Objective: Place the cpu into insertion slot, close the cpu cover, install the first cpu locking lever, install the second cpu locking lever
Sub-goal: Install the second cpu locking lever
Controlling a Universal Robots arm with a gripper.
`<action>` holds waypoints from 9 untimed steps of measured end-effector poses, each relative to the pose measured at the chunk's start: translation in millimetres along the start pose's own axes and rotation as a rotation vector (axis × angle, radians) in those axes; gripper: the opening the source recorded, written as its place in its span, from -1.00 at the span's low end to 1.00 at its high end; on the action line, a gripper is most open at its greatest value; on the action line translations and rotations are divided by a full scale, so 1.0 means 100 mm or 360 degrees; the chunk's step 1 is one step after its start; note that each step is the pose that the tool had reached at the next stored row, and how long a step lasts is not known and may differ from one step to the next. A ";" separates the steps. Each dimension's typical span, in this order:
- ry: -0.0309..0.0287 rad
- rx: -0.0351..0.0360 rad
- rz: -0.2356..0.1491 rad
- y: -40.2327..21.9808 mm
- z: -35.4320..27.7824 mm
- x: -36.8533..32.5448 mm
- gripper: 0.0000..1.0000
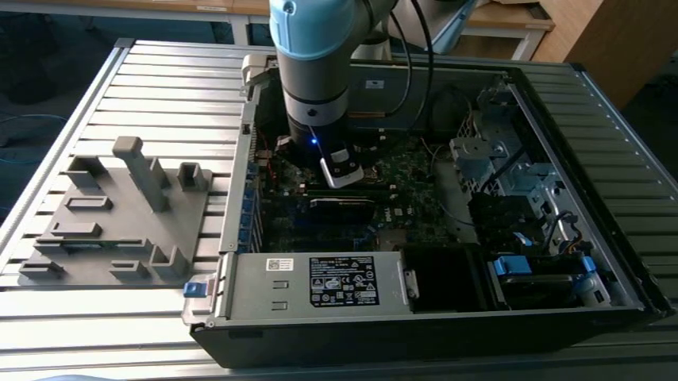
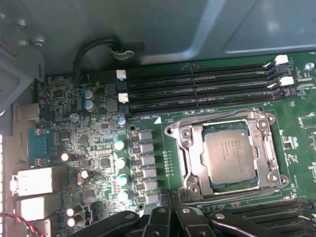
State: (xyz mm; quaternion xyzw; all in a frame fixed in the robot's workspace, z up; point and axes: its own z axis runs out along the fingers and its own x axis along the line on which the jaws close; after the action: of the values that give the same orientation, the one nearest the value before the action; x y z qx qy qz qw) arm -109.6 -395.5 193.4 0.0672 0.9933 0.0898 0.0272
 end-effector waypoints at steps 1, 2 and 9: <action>0.00000 0.0000 0.0000 0.007 0.001 0.005 -0.79; 0.00000 0.0000 0.0000 0.013 0.001 0.010 -0.79; -0.00007 0.0006 -0.0001 0.022 0.010 0.021 -0.79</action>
State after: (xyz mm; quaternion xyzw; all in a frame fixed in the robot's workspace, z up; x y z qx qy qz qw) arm -111.4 -392.9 192.7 0.0671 0.9935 0.0880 0.0273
